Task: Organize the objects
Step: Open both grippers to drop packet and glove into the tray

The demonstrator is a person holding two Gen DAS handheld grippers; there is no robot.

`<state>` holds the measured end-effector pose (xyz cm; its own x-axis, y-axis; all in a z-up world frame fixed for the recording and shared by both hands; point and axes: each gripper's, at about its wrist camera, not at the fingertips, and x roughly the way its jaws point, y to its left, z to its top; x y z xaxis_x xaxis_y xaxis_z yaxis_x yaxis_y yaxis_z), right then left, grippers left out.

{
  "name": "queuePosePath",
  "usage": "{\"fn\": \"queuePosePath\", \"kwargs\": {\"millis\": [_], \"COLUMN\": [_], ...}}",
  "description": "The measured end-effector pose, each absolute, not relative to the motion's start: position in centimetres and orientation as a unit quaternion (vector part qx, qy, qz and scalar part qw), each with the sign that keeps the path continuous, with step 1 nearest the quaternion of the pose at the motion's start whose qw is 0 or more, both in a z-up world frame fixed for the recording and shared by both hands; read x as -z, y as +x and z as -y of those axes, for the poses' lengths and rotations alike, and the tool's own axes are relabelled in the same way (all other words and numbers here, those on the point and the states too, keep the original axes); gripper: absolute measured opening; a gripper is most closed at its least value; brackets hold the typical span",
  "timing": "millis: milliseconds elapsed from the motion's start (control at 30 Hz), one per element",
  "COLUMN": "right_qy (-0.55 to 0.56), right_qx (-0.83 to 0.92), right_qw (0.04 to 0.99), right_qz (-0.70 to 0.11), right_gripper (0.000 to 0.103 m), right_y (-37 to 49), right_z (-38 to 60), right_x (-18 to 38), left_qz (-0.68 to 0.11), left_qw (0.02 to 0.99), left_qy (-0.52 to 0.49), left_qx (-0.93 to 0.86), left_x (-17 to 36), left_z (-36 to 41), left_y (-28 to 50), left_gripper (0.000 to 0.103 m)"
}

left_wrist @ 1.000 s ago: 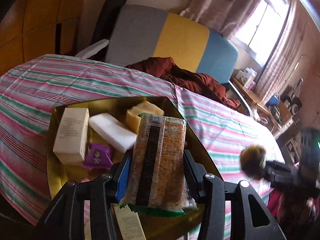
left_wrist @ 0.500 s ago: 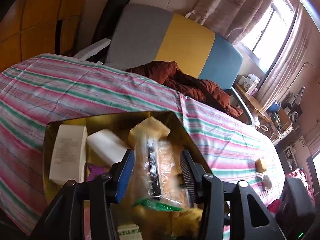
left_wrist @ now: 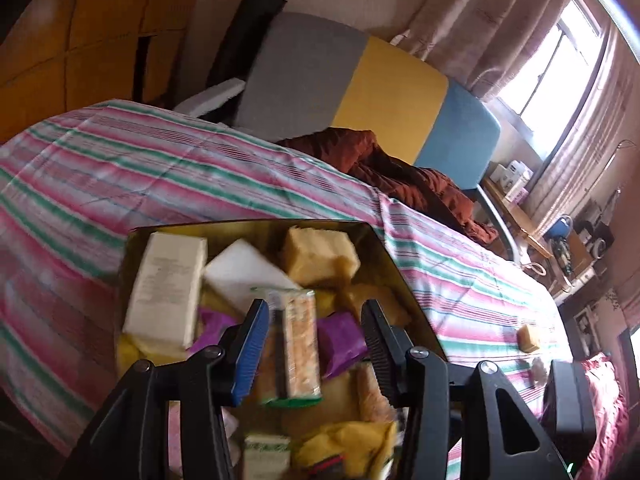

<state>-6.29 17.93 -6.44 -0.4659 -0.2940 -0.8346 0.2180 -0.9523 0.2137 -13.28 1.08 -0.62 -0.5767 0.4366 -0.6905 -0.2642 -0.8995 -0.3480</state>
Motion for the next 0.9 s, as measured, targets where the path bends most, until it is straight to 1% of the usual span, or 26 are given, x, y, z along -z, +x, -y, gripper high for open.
{"fn": "queuePosePath", "kwargs": {"millis": [233,333,467,567,900], "right_qy": [0.481,0.476,0.469,0.462,0.422], "right_qx": [0.87,0.871,0.873,0.879,0.905], "right_qw": [0.107,0.114,0.116,0.107,0.052], "right_qz": [0.018,0.034,0.06,0.053,0.009], "right_gripper": [0.096,0.097,0.101,0.103,0.103], "right_y": [-5.6,-5.1,-4.6,-3.8,-2.1], "right_z": [-19.1,-19.6,-20.6,-20.6,-21.0], "right_x": [6.1,5.6,5.1,4.5,3.3], "left_qz": [0.105,0.09,0.062,0.047,-0.008], "left_qw": [0.17,0.166,0.162,0.153,0.138], "left_qy": [-0.4,-0.398,-0.397,-0.397,-0.365], "left_qx": [-0.894,-0.898,-0.901,-0.904,-0.921], "left_x": [0.8,1.0,1.6,2.0,1.3], "left_z": [1.0,0.7,-0.2,-0.8,-3.0], "left_y": [-10.2,-8.7,-7.1,-6.2,-3.5], "left_gripper": [0.048,0.048,0.049,0.049,0.049]}}
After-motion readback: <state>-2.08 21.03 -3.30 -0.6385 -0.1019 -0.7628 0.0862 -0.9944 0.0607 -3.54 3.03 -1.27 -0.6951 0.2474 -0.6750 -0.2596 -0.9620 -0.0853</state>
